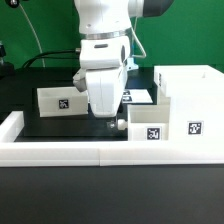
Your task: Assemble drawer
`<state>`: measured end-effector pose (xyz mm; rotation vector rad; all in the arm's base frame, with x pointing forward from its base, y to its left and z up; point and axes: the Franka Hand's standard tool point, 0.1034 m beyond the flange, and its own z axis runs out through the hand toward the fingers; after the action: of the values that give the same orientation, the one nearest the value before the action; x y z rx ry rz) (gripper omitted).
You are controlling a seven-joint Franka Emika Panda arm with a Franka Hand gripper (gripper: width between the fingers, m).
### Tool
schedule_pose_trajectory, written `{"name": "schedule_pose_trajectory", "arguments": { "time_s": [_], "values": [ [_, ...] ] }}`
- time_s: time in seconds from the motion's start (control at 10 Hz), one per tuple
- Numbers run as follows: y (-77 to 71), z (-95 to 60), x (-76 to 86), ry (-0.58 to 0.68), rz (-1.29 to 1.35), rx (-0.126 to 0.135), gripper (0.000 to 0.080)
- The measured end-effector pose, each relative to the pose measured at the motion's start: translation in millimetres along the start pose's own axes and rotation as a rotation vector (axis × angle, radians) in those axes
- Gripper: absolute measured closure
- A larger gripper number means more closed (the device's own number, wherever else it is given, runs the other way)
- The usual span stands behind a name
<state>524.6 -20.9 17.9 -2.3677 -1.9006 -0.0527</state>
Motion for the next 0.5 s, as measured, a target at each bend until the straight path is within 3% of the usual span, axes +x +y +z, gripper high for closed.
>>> {"name": "schedule_pose_trajectory", "arguments": {
  "time_s": [0.5],
  "values": [
    [3.6, 0.5, 0.1, -0.007, 0.002, 0.007, 0.0150]
  ]
}}
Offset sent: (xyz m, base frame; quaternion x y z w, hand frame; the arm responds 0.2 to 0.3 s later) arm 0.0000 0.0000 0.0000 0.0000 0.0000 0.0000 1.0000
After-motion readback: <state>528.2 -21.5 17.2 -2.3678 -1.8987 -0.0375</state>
